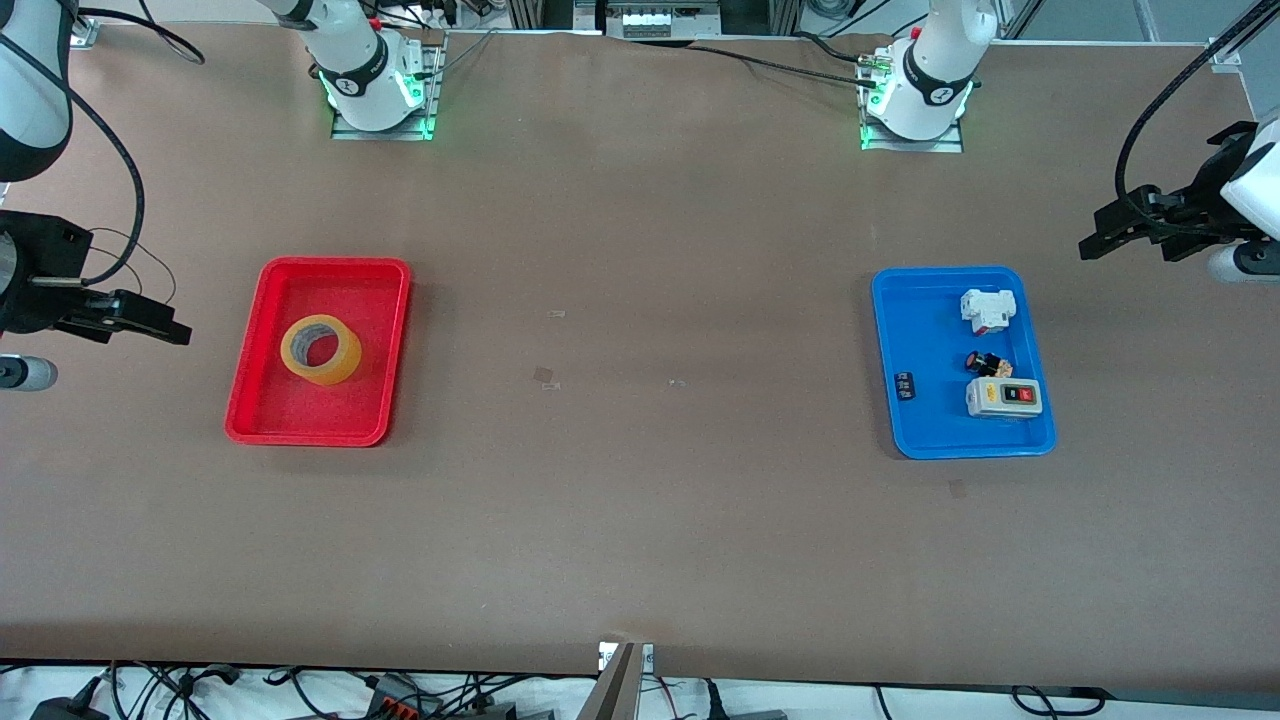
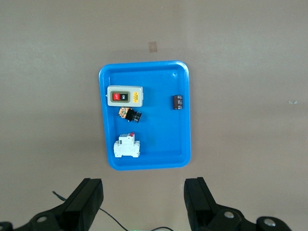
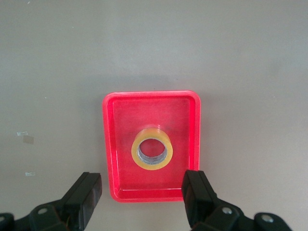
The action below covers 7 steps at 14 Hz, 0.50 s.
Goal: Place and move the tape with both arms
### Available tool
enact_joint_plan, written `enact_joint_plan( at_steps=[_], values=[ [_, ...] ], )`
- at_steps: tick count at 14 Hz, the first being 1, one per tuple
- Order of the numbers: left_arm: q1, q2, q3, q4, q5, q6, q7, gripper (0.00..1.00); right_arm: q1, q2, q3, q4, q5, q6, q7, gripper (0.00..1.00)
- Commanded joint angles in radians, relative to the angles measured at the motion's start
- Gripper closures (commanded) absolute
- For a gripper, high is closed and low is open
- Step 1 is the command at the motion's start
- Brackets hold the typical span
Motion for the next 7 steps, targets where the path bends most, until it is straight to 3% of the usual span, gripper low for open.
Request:
enact_joint_plan(
  at_steps=[1,3,7],
  values=[
    [-0.002,-0.005,-0.003,0.002,0.006,-0.001,-0.011,0.00,-0.061,-0.001,0.053,0.033,0.011,-0.002,-0.010,0.00],
    [-0.003,-0.004,-0.003,0.002,0.006,-0.001,-0.012,0.00,-0.126,-0.010,0.127,0.024,0.002,0.021,-0.010,0.00],
    [-0.003,-0.005,-0.003,0.002,0.006,-0.001,-0.012,0.00,-0.120,-0.031,0.128,-0.008,-0.007,0.022,-0.010,0.00]
  ],
)
